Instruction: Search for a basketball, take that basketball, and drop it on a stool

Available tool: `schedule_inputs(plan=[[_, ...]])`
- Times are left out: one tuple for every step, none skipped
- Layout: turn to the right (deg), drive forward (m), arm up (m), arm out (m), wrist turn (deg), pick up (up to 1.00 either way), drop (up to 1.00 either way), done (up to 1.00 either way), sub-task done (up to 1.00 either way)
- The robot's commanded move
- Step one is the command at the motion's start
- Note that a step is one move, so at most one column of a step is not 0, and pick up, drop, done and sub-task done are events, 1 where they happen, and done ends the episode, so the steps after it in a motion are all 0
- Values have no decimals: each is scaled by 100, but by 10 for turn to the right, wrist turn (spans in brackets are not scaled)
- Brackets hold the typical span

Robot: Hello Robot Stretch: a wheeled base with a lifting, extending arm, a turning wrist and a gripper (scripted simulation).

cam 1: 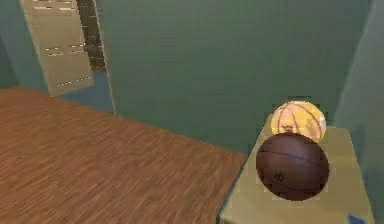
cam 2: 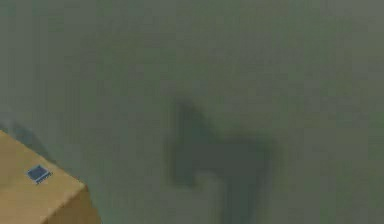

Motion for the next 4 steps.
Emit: schedule_inputs(plan=[[-450,0,0,0,0,0,0,0,0],[-330,0,0,0,0,0,0,0,0],[0,35,0,0,0,0,0,0,0],[330,0,0,0,0,0,0,0,0]])
